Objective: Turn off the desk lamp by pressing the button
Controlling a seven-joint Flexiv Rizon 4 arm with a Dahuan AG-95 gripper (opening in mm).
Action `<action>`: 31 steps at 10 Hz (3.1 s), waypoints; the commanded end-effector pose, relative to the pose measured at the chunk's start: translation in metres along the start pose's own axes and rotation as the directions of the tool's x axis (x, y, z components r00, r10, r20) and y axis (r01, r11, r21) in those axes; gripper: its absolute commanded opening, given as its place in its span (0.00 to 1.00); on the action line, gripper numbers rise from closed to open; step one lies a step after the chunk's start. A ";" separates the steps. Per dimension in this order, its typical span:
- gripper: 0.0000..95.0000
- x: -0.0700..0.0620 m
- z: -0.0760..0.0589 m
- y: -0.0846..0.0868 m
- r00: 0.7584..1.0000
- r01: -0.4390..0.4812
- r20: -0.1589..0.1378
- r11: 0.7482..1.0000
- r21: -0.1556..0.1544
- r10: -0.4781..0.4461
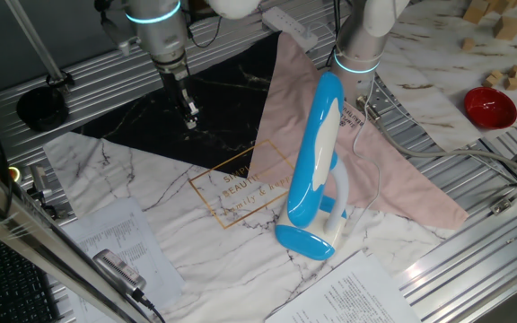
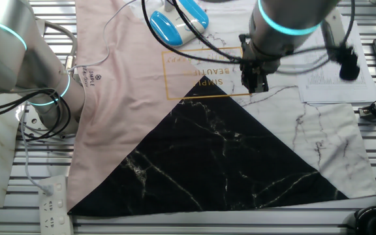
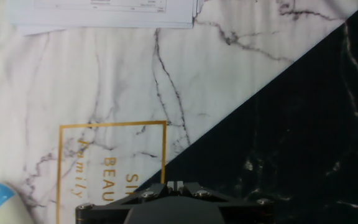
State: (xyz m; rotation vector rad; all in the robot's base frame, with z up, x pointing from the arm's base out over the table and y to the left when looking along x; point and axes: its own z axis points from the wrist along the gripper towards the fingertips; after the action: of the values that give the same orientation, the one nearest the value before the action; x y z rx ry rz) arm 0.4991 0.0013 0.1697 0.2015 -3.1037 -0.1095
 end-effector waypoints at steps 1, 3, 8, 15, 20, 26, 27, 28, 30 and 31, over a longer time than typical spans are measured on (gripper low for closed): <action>0.00 -0.001 0.002 0.002 0.999 0.037 -0.024 0.999 0.039 -0.036; 0.00 -0.005 0.006 0.010 0.997 -0.072 -0.014 0.997 0.043 0.073; 0.00 -0.003 0.007 0.011 0.977 -0.213 0.046 0.976 0.054 0.210; 0.00 -0.003 0.010 0.016 0.946 -0.321 0.095 0.932 0.166 0.309; 0.00 -0.003 0.009 0.015 0.919 -0.379 0.171 0.915 0.141 0.354; 0.00 -0.002 0.004 0.017 0.974 -0.192 0.136 0.977 0.090 0.179; 0.00 -0.002 0.003 0.018 0.988 -0.125 0.088 0.992 -0.007 0.125; 0.00 -0.002 0.003 0.018 0.993 -0.088 0.074 0.996 -0.023 0.089; 0.00 -0.001 0.003 0.018 0.994 -0.072 0.076 0.997 -0.022 0.074; 0.00 -0.001 0.003 0.018 0.996 -0.058 0.068 0.997 -0.042 0.061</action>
State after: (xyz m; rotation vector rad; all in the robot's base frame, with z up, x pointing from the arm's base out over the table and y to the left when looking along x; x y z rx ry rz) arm 0.4989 0.0189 0.1669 0.0794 -3.1859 -0.1375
